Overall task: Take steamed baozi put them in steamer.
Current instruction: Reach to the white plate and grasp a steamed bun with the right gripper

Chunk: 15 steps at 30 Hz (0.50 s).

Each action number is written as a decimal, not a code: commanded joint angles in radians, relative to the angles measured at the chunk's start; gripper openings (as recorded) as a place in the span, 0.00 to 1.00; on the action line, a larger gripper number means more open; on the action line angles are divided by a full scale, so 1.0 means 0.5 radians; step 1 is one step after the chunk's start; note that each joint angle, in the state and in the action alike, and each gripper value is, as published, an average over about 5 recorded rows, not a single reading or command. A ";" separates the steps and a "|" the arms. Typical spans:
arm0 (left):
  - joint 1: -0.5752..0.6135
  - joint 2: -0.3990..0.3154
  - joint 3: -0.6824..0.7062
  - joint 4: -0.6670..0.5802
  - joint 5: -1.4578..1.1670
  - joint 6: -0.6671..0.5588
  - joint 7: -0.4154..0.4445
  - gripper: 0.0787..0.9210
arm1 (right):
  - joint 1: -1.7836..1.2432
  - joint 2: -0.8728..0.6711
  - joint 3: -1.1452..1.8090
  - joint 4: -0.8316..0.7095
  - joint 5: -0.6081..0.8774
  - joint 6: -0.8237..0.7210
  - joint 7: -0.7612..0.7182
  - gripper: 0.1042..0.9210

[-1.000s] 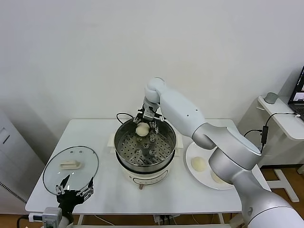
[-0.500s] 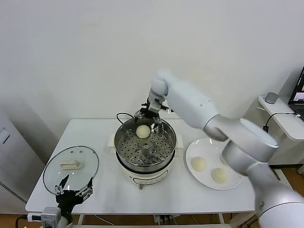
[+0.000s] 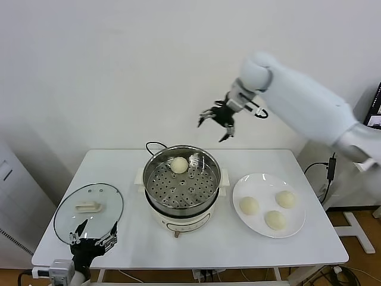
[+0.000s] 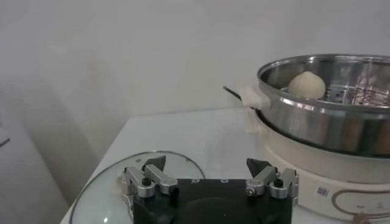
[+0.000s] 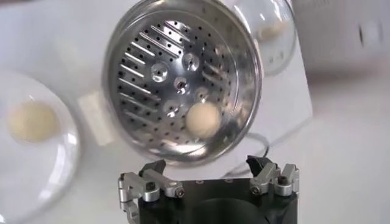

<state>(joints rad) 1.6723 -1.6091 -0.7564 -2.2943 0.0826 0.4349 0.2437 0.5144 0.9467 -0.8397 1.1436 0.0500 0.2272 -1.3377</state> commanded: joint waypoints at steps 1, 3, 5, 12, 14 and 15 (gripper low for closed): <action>0.004 -0.065 -0.004 -0.015 -0.065 0.024 0.008 0.88 | 0.036 -0.522 -0.113 0.325 0.226 -1.387 -0.020 0.88; 0.008 -0.060 -0.003 -0.015 -0.068 0.015 0.014 0.88 | -0.045 -0.616 -0.103 0.431 0.206 -1.394 -0.014 0.88; 0.017 -0.057 0.000 -0.016 -0.068 0.001 0.016 0.88 | -0.156 -0.678 -0.076 0.511 0.156 -1.385 -0.004 0.88; 0.053 -0.058 0.000 -0.012 -0.064 -0.024 0.016 0.88 | -0.819 -0.691 0.303 0.624 -0.266 -1.290 0.054 0.88; 0.060 -0.059 0.000 -0.006 -0.061 -0.028 0.016 0.88 | -1.016 -0.652 0.428 0.614 -0.356 -1.276 0.070 0.88; 0.063 -0.060 0.000 -0.002 -0.059 -0.028 0.015 0.88 | -1.110 -0.630 0.486 0.608 -0.389 -1.271 0.076 0.88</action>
<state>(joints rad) 1.6996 -1.6090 -0.7562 -2.2954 0.0612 0.4227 0.2505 0.2079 0.7009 -0.7205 1.3647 -0.0384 -0.2656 -1.3093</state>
